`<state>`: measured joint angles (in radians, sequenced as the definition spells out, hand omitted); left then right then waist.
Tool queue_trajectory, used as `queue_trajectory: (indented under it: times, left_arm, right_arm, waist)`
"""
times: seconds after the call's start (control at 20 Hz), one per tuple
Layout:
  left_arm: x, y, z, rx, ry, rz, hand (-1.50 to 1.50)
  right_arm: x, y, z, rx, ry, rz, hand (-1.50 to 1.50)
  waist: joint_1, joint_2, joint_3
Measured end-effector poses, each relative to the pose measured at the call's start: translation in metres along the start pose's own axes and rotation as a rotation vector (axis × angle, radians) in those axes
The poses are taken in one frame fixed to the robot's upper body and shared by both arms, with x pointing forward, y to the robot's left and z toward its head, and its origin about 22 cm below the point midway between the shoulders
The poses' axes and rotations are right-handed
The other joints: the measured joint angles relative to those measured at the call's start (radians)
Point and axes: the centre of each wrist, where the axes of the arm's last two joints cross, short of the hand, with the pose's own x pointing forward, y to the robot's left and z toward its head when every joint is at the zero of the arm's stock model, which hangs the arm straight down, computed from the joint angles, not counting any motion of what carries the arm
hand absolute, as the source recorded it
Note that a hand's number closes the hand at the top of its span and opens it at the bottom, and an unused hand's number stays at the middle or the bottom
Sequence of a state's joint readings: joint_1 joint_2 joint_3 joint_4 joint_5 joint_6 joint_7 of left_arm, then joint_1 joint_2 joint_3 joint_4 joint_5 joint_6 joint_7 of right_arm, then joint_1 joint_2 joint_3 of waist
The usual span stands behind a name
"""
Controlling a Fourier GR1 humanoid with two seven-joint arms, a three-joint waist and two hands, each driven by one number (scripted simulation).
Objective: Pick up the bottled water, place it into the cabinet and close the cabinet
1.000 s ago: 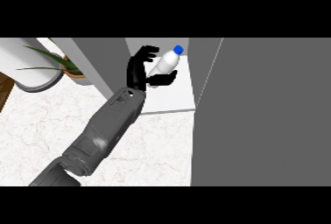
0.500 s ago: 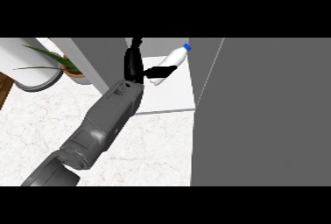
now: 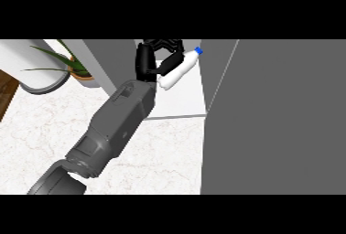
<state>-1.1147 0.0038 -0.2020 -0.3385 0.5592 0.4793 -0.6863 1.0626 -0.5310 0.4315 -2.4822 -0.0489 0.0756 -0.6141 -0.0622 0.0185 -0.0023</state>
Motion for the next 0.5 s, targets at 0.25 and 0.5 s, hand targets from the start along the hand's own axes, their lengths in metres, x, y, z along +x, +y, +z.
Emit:
queue_trajectory:
  times: [0.25,0.5]
  left_arm:
    - [-0.003,-0.003,0.010,-0.031,0.007,0.071,1.50]
    - [-0.007,-0.007,0.033,-0.138,0.046,0.198,1.50]
  right_arm:
    - [0.002,0.002,-0.002,0.002,0.012,-0.009,-1.50]
    - [0.002,0.005,-0.003,-0.005,0.019,-0.017,-1.50]
  waist:
    - [0.007,-0.011,0.001]
    - [0.020,-0.019,0.000]
